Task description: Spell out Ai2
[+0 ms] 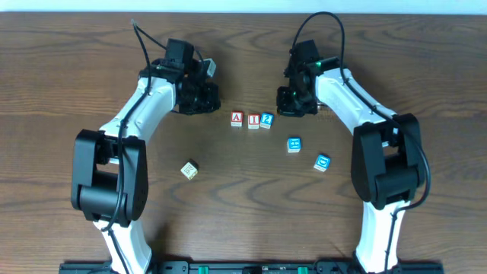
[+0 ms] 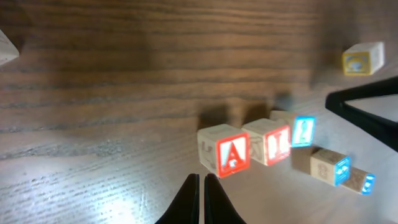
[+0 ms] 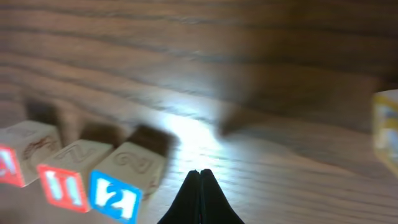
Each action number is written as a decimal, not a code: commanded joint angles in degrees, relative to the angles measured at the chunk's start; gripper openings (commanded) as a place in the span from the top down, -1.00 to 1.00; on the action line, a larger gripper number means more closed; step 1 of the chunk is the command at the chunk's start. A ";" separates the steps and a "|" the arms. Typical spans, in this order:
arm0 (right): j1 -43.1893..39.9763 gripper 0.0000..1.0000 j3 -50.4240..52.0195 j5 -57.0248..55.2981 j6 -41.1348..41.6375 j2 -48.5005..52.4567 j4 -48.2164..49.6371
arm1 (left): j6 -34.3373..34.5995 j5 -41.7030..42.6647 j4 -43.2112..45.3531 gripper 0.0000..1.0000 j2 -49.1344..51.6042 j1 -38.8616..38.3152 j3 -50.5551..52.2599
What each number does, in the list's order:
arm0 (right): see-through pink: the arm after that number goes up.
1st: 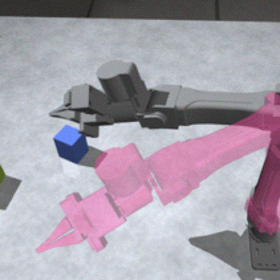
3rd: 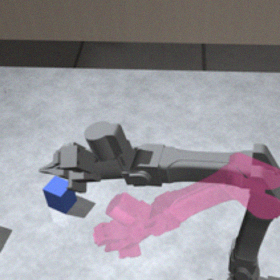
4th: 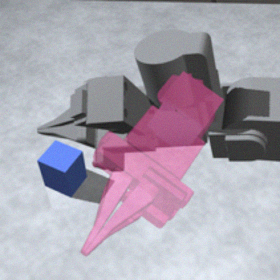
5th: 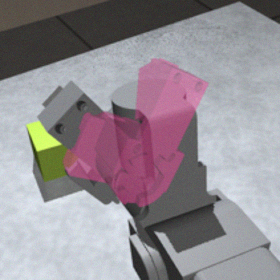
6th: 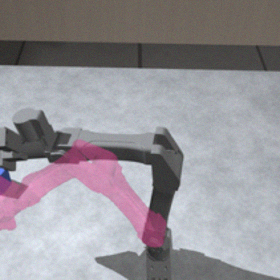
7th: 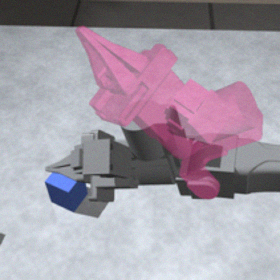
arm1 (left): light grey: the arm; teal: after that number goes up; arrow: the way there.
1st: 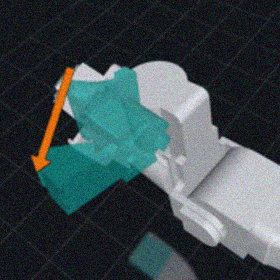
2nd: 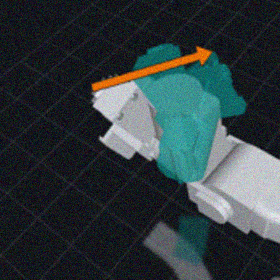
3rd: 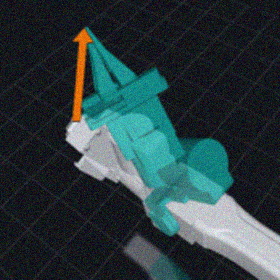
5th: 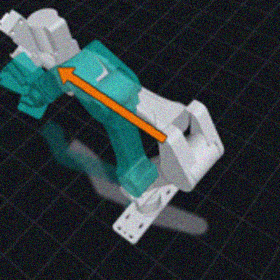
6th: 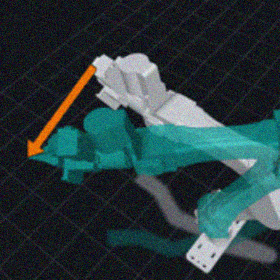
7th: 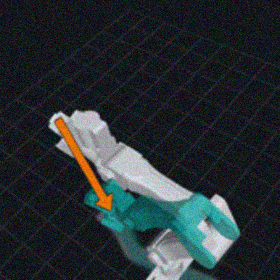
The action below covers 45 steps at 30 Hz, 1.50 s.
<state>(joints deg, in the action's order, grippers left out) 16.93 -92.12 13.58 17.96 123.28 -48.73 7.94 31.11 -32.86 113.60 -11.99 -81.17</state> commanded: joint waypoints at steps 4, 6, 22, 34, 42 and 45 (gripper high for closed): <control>1.53 0.97 0.26 3.45 2.99 0.83 -0.13 | 3.30 2.16 4.72 0.88 0.52 0.46 4.92; 1.53 0.97 0.28 3.63 3.50 0.83 -0.15 | 3.50 2.16 4.87 0.88 0.52 0.46 5.55; 1.60 0.98 0.31 3.63 5.81 2.25 -1.66 | 7.96 4.13 9.64 0.88 2.82 0.35 7.89; 1.73 0.97 0.31 5.35 6.91 2.40 -1.31 | 9.03 6.43 12.83 0.88 3.30 -0.52 7.89; 2.95 0.97 0.31 5.55 6.88 2.40 -0.94 | 9.05 6.47 12.09 0.88 3.30 -0.92 7.91; 2.97 0.97 0.31 5.53 6.84 2.40 -0.90 | 9.05 6.47 11.89 0.88 3.30 -1.09 7.96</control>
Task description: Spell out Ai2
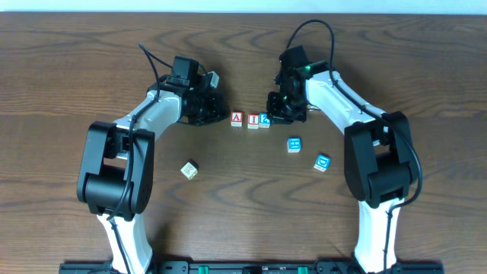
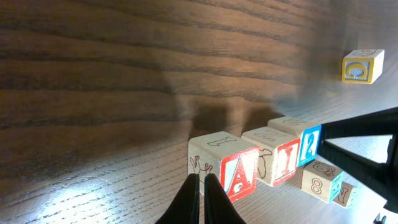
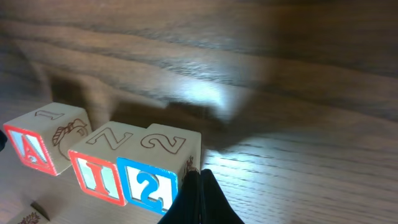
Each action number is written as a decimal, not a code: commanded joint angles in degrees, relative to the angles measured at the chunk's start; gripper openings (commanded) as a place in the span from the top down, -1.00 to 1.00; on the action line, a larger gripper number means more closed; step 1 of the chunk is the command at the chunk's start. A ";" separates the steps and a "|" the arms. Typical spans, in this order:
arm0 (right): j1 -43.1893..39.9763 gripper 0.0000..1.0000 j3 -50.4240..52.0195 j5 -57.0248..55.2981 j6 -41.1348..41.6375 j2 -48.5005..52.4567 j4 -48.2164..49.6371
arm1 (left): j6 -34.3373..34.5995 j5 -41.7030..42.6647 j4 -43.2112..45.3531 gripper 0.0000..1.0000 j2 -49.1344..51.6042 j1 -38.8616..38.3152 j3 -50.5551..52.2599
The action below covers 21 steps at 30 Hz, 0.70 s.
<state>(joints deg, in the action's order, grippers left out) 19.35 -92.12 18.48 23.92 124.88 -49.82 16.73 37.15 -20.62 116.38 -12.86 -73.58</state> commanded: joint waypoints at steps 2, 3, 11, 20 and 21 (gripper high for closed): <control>0.55 0.98 0.31 0.63 0.85 0.81 0.31 | 0.26 0.44 -0.35 0.88 0.52 -0.52 0.37; 0.57 0.98 0.31 0.63 0.85 0.81 0.33 | 0.28 0.44 -0.35 0.88 0.52 -0.76 0.37; 0.57 0.97 0.31 0.63 0.68 0.81 0.35 | 0.92 0.46 -0.57 0.88 0.52 -1.79 0.37; 0.55 0.97 0.31 0.61 -0.42 0.81 0.68 | 0.76 0.04 -0.46 0.88 0.52 -2.58 0.37; 0.57 0.97 0.31 0.59 -0.42 0.81 0.90 | 0.28 -0.09 -0.48 0.88 0.52 -2.58 0.37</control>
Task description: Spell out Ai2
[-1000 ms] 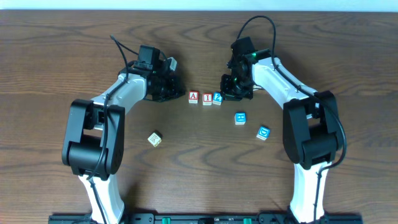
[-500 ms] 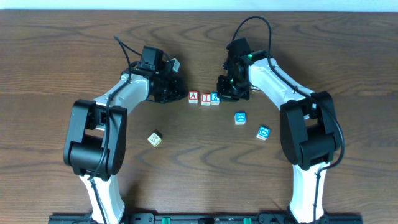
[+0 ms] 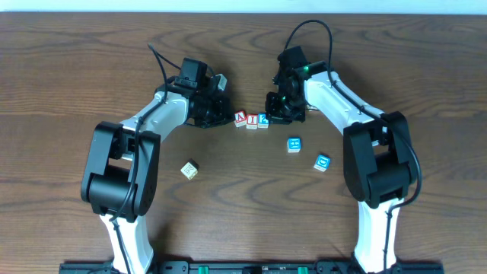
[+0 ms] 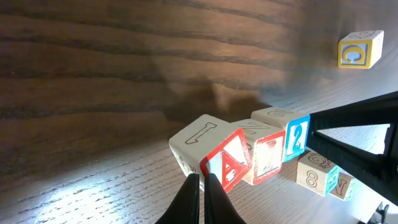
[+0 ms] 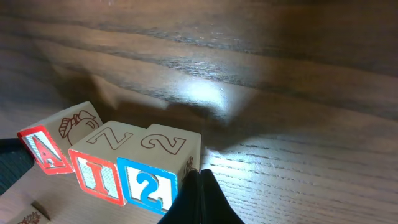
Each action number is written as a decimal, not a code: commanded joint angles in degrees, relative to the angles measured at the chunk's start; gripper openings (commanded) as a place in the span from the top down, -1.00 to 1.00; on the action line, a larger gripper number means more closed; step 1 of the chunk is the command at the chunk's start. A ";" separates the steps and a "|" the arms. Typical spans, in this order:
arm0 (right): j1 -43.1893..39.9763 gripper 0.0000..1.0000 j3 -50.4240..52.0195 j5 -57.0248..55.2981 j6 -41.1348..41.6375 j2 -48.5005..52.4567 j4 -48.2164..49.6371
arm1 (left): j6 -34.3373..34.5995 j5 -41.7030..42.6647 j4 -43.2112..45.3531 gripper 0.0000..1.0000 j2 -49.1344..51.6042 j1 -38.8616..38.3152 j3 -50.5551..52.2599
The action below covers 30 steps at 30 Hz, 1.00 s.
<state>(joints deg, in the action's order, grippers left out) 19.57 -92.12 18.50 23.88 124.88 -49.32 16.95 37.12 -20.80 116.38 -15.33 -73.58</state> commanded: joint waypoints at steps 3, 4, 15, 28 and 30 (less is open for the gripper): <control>0.33 0.97 0.31 0.46 -0.37 0.81 0.46 | -0.24 -0.24 -0.35 0.88 0.52 -0.09 0.37; 0.33 0.97 0.31 0.35 -0.37 0.81 0.46 | -0.33 -0.39 -0.35 0.88 0.52 -0.04 0.37; 0.33 0.97 0.31 0.37 -0.37 0.81 0.31 | -0.72 -4.76 0.13 0.88 0.52 -0.02 0.37; 0.33 0.98 0.31 0.35 -0.79 0.81 0.26 | -0.63 -6.21 2.21 0.88 0.70 -0.07 0.37; 0.33 0.97 0.31 0.37 -0.79 0.81 0.24 | -0.15 -5.70 2.71 0.89 1.29 -0.09 0.37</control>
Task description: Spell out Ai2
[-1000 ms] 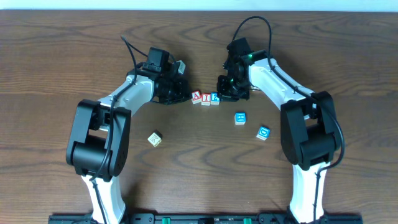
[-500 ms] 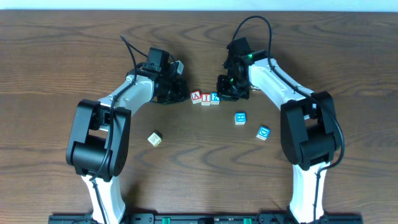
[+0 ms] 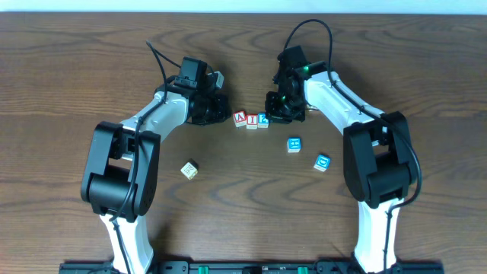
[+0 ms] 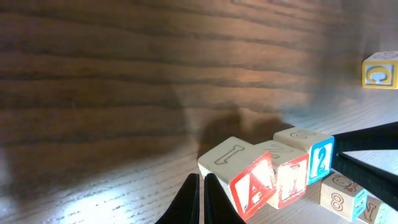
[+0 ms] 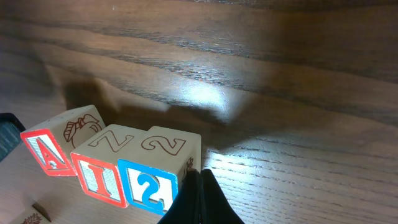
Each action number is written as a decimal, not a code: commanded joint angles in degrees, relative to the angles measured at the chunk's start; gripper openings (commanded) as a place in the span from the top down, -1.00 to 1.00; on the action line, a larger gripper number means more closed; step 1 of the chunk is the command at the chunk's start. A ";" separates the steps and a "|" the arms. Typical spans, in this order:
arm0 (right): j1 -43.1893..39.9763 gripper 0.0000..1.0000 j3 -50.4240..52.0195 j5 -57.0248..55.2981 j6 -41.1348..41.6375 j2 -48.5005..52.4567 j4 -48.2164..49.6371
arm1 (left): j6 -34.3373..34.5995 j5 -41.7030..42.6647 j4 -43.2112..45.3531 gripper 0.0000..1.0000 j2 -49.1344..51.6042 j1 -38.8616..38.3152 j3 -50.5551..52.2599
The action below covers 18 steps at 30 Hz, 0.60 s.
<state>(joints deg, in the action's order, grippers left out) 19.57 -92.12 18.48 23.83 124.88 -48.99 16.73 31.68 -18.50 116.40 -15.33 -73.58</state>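
Three lettered cubes stand in a row mid-table: a red A block (image 3: 240, 118), a red I block (image 3: 252, 120) and a blue 2 block (image 3: 263, 119). The left wrist view shows the A block (image 4: 252, 186) turned a little askew against the I block (image 4: 292, 180), with the 2 block (image 4: 320, 162) beyond. My left gripper (image 4: 201, 177) is shut and empty, just left of the A. My right gripper (image 5: 200, 172) is shut, its tip against the right side of the 2 block (image 5: 149, 186).
Two blue blocks (image 3: 294, 144) (image 3: 323, 162) lie right of the row toward the front. A yellowish block (image 3: 189, 170) sits front left. The wooden table (image 3: 61, 76) stretches out on all sides.
My left gripper has drawn back slightly left from the A block. The A block stays skewed against the I. The right gripper has not moved.
Both shut grippers were first some way from the loosely spaced row. Then the left tip was at the A and the right tip at the 2. Then the row stood closed up with the A twisted. Now the left tip is a little off.
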 commanded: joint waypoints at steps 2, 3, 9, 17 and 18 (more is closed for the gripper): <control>0.33 0.97 0.31 0.37 -0.76 0.81 -0.13 | 0.52 0.83 0.83 0.88 2.05 -0.09 0.35; 0.33 0.97 0.31 0.37 -0.76 0.81 -0.22 | 0.57 1.46 0.96 0.88 2.36 -0.09 0.37; 0.33 0.97 0.31 -0.24 -1.20 0.81 -0.90 | 1.16 2.86 2.03 0.88 3.13 -0.09 0.35; 0.33 0.98 0.31 -0.28 -1.31 0.81 -0.90 | 1.75 3.10 3.63 0.88 3.13 -0.07 0.35; 0.33 0.97 0.31 -0.28 -1.46 0.81 -0.90 | 1.75 3.56 4.07 0.88 3.13 -0.07 0.35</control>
<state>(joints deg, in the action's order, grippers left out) 19.57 -92.12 18.41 23.44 124.88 -49.87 18.20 34.20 -15.05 118.85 -15.33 -73.58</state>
